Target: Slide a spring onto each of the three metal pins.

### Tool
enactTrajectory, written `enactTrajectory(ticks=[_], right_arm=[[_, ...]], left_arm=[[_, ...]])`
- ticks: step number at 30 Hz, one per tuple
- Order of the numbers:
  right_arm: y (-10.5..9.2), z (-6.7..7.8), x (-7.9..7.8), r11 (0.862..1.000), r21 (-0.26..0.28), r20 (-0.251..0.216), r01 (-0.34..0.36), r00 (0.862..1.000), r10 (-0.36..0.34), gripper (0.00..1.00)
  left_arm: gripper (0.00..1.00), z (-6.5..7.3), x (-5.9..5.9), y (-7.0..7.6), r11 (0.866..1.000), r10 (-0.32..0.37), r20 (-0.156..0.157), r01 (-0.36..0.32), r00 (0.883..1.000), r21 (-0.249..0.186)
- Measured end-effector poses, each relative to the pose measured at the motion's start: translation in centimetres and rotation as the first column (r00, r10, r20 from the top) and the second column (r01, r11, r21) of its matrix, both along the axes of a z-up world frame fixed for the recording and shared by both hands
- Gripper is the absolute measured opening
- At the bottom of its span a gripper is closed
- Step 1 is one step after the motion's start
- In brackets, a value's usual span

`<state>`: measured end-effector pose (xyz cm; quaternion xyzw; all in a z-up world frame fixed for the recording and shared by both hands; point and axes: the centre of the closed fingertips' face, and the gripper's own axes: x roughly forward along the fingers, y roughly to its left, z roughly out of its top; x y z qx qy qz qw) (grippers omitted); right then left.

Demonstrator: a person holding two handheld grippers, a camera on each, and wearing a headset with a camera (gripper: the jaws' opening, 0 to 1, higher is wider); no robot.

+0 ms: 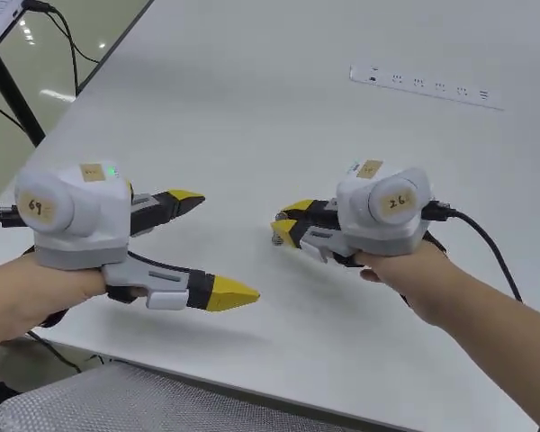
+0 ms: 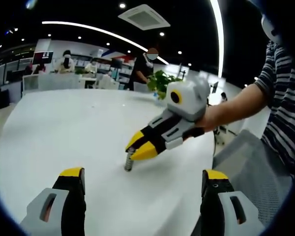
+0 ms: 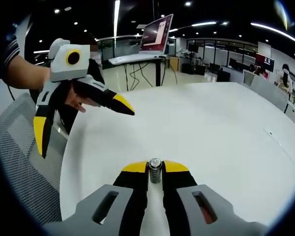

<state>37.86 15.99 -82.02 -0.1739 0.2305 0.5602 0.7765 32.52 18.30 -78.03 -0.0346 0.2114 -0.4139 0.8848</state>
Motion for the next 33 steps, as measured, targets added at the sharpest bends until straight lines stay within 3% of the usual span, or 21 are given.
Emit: enactTrajectory(ticks=[7,11,16,24,27,33], right_arm=[[0.1,0.2,0.0,1.000,0.007,0.004,0.002,1.000,-0.002,0.08],[0.0,0.2,0.0,1.000,0.010,-0.023,0.014,1.000,-0.014,0.08],[-0.3,0.6,0.0,1.000,0.018,-0.026,0.023,0.999,-0.022,0.15],[-1.4,2.7,0.0,0.997,0.065,-0.015,0.040,0.999,-0.039,0.25],[-2.2,3.4,-0.3,0.996,0.078,0.007,0.032,0.999,-0.033,0.24],[-3.8,3.8,-0.5,0.995,0.092,0.017,0.048,0.999,-0.050,0.29]], left_arm=[[0.96,0.0,0.0,-0.1,1.000,0.000,-0.001,0.000,1.000,-0.001],[0.96,0.2,0.2,-0.5,1.000,-0.004,-0.001,0.004,1.000,-0.006],[0.96,0.7,0.5,-0.9,1.000,-0.006,0.007,0.006,1.000,-0.013],[0.97,1.3,1.0,-1.3,1.000,0.001,0.009,0.000,1.000,-0.018],[0.98,1.5,1.2,-1.3,1.000,0.005,0.013,-0.005,1.000,-0.016],[0.98,1.7,1.4,-1.6,1.000,0.008,0.017,-0.007,1.000,-0.012]])
